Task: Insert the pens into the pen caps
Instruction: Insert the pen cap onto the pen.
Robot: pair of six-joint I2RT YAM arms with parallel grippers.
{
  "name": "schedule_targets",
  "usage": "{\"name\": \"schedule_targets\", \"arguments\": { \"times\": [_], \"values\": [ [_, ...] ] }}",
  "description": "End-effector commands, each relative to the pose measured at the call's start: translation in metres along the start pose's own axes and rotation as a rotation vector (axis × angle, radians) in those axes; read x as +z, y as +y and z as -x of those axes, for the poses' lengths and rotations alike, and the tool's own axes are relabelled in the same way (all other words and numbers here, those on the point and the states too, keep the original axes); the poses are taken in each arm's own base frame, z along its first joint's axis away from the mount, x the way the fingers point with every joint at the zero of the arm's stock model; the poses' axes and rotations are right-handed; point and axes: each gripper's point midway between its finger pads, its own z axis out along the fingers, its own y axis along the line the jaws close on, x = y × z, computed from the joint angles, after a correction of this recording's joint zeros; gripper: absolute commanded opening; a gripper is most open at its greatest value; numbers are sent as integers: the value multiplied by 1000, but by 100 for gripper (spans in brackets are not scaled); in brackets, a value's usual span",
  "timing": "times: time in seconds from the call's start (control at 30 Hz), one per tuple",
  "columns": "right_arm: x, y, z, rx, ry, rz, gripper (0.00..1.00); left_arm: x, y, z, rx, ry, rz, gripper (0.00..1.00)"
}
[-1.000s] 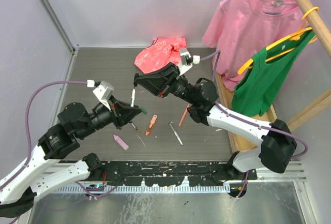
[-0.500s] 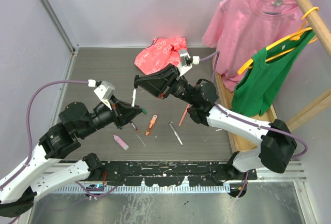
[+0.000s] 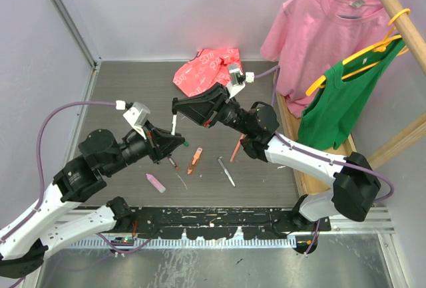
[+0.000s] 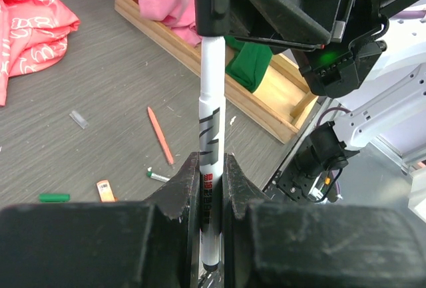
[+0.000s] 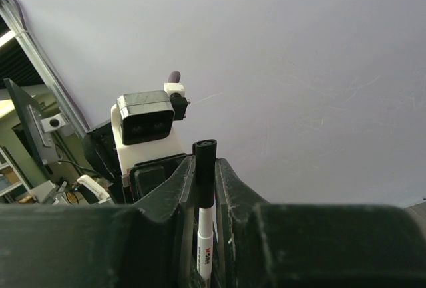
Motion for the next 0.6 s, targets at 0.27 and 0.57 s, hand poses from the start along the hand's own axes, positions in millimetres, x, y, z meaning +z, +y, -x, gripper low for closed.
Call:
{"name": "schedule_targets", "arguments": {
  "times": [0.27,0.57],
  "values": [
    [-2,20,2,11,-10,48,0,-3,0,56,64,-191,37,0],
    [-4,20,-15,3,52,31,2,2,3,78,123,-246,69,0]
  ]
}}
